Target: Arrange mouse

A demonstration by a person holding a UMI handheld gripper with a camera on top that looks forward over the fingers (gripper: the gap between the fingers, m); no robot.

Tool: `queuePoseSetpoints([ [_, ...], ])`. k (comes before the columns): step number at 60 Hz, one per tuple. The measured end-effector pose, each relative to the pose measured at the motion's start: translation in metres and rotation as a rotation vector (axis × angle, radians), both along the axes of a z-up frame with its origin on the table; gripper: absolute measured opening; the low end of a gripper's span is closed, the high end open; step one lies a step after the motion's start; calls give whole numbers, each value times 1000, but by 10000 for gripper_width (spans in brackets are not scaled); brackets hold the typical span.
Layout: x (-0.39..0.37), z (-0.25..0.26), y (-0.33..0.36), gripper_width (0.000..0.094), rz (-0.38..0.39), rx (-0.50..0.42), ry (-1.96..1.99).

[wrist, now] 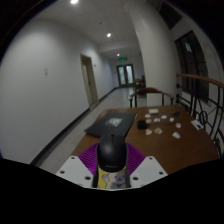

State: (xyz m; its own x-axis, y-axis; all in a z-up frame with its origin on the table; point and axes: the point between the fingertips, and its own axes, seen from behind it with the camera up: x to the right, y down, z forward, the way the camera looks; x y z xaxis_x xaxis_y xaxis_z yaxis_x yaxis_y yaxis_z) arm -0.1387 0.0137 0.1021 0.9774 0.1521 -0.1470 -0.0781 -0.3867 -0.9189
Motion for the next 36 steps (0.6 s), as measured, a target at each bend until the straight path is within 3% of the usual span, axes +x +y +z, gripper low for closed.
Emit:
queuePoseSetpoints([
  [6, -29, -60, -7, 359, 34, -82, -76],
  [15, -36, -111, -7, 386, 31, -179, -115],
  [25, -35, -116, -6, 494, 102, -169, -218],
  [27, -36, -115, -8, 540, 132, -183, -228],
  [34, -36, -100, -28, 875, 234, -204, -219],
  [36, -33, -91, -37, 840, 256, -185, -218],
])
